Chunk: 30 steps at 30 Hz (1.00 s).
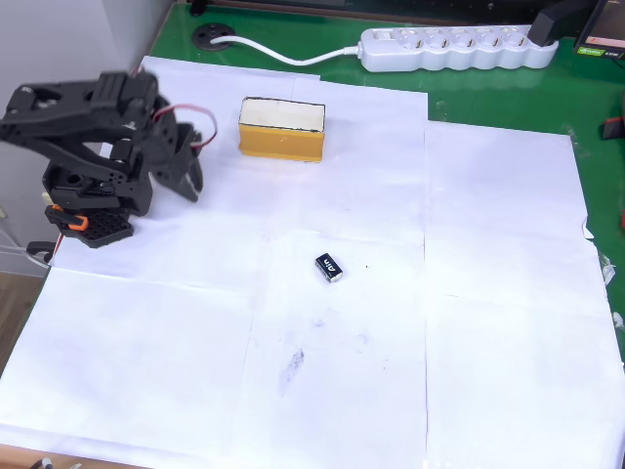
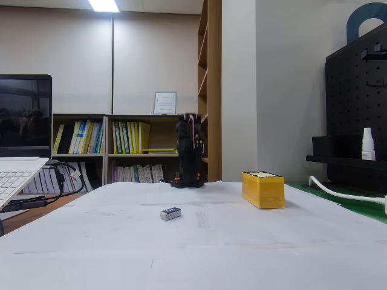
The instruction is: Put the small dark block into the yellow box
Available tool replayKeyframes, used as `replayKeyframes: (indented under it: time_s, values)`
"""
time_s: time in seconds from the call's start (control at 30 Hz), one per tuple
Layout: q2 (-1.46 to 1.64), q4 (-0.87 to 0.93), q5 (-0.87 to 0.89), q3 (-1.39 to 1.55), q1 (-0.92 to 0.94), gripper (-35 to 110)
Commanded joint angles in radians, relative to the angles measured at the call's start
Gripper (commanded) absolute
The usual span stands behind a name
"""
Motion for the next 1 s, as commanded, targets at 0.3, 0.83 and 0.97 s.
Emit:
replayKeyframes:
  time_s: [0.3, 0.83, 0.97]
  values:
    - [0.681, 0.126, 0.33, 0.887, 0.083, 7]
    - [1.226, -0.003, 0.164, 1.393, 0.244, 37]
    - [1.29, -0.002, 0.183, 1.447, 0.261, 37]
